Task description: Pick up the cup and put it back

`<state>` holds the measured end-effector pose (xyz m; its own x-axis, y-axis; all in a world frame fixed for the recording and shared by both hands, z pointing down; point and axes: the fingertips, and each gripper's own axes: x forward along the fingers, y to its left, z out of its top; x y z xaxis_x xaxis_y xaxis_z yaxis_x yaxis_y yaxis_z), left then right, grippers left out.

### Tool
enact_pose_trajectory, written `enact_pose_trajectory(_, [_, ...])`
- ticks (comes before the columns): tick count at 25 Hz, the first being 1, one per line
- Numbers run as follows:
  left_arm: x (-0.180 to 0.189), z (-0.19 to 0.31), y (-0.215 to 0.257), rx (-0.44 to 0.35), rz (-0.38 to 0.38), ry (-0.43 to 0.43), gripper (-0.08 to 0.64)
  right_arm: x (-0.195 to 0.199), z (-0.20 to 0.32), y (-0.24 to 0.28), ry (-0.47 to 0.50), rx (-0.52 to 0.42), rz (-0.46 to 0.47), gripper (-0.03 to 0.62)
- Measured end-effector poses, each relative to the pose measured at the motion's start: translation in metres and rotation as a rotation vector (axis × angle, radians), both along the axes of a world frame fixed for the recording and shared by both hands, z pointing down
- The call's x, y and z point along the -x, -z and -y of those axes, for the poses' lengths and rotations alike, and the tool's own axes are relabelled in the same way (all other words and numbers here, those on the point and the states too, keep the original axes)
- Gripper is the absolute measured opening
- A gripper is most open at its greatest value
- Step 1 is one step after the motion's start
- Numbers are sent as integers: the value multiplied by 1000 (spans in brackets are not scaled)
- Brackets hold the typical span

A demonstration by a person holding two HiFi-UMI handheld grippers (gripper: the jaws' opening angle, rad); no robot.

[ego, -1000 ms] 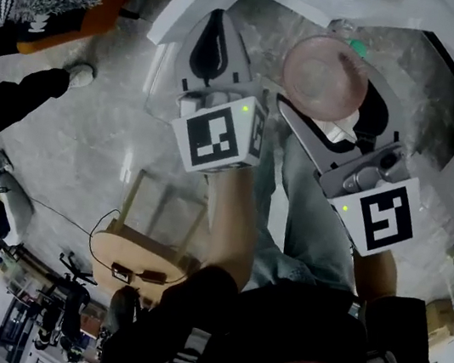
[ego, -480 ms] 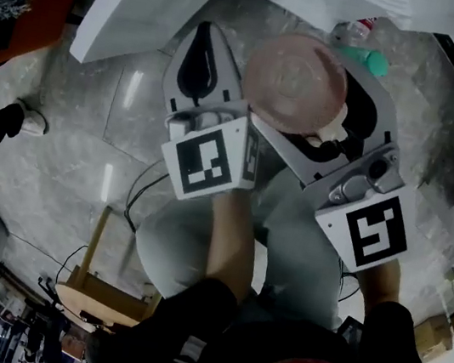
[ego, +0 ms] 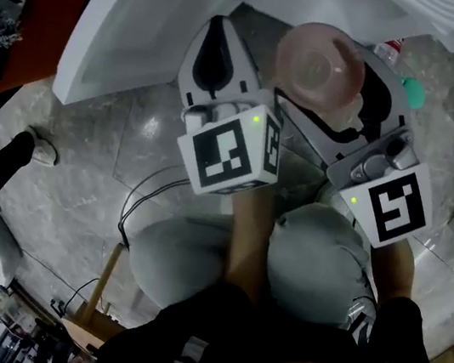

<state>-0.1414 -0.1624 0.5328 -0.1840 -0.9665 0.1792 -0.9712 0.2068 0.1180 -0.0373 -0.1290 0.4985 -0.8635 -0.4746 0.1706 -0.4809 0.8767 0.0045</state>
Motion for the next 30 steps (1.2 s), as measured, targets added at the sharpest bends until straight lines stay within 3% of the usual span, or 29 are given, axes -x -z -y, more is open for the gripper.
enact_pose_trajectory(4, [-7, 9, -11, 34, 24, -47, 14, -8, 10, -19, -71, 14, 29, 359])
enact_pose_trajectory(7, [-3, 8, -19, 58, -13, -53, 14, -10, 10, -37, -110, 38, 40, 359])
enact_pose_trajectory(11, [-4, 7, -27, 38, -49, -70, 14, -17, 18, -55, -147, 52, 5, 359])
enact_pose_trajectory(15, [-17, 8, -27, -37, -65, -175, 14, -26, 28, -64, -205, 44, -17, 359])
enact_pose_trajectory(21, [-25, 9, -29, -39, -59, -219, 14, -28, 54, -76, -268, 16, -13, 359])
enact_pose_trajectory(24, [-25, 11, -32, -26, -17, -230, 14, -23, 65, -80, -288, -3, 51, 359])
enact_pose_trajectory(26, [-27, 10, -31, -31, 12, -254, 14, -19, 73, -92, -309, 34, 100, 359])
enact_pose_trajectory(30, [-27, 11, -32, -38, 20, -265, 14, -8, 94, -122, -331, 58, 42, 359])
